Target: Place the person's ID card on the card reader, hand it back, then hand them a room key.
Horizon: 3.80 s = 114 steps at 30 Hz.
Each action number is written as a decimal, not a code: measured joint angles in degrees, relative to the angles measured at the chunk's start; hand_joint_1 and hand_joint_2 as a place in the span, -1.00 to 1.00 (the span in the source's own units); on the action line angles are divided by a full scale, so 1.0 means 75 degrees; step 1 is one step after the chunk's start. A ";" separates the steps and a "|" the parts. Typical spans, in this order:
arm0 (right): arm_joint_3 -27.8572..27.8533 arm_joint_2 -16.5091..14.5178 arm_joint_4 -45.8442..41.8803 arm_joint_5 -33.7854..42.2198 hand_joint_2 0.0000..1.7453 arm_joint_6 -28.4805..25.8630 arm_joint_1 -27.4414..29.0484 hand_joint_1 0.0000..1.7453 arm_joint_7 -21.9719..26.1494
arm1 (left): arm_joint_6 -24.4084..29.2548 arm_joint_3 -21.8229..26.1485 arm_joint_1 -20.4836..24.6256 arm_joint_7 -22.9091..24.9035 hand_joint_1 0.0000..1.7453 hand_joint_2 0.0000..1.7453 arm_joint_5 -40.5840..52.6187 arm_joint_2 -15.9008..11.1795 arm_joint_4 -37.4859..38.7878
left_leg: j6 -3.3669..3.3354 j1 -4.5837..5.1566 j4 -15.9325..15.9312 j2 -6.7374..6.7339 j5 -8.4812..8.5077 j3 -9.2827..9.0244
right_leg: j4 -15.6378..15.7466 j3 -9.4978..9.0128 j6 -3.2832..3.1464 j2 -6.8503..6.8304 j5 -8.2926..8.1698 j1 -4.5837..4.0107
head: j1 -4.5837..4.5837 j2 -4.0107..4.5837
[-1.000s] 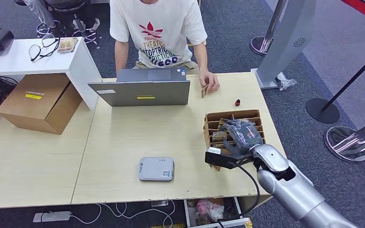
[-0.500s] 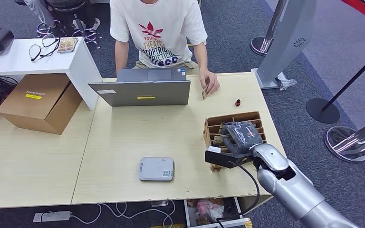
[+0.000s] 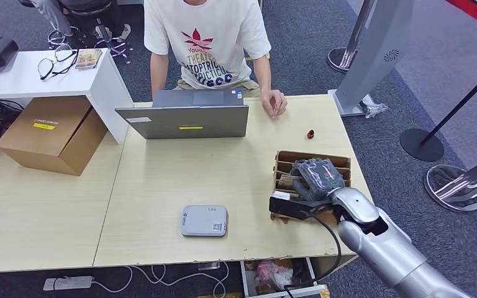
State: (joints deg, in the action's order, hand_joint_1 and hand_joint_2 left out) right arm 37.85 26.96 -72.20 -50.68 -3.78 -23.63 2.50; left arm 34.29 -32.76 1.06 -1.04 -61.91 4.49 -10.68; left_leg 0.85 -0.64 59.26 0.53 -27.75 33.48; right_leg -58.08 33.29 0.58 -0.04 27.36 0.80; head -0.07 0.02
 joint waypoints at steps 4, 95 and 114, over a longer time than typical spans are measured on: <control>-0.0012 0.0024 -0.0002 0.0039 1.00 0.0086 -0.0046 0.77 0.0013 | 0.0000 0.0000 0.0004 -0.0040 -1.00 -1.00 -0.0018 0.0002 -0.0001 | 0.0000 0.0000 0.0000 0.0001 0.0000 0.0001 | 0.0000 0.0000 0.0000 -0.0001 0.0000 0.0000 | 0.0001 0.0000; -0.0914 -0.1462 0.2490 0.1410 1.00 0.0671 -0.4119 0.93 0.0503 | -0.0349 -0.0001 0.0166 0.0118 -1.00 -1.00 0.0227 -0.0007 0.0001 | 0.0005 -0.0004 0.0001 0.0015 0.0009 0.0002 | -0.0006 0.0001 -0.0007 -0.0010 -0.0005 -0.0003 | 0.0000 0.0000; -0.0755 -0.2382 0.4208 0.1389 1.00 0.0559 -0.4546 0.62 0.0743 | -0.0446 -0.0003 0.0143 0.0305 -1.00 -1.00 0.0188 -0.0117 0.0001 | 0.0006 -0.0005 0.0001 0.0014 0.0010 0.0003 | -0.0007 0.0001 -0.0007 -0.0007 -0.0005 -0.0004 | -0.0001 0.0000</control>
State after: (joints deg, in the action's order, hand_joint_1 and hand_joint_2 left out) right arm 32.18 9.10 -40.64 -40.25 0.41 -57.73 8.08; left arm 30.95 -32.79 2.13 1.25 -60.51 3.61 -10.67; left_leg 0.90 -0.67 59.26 0.64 -27.68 33.51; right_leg -58.13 33.30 0.52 -0.09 27.32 0.77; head -0.07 0.02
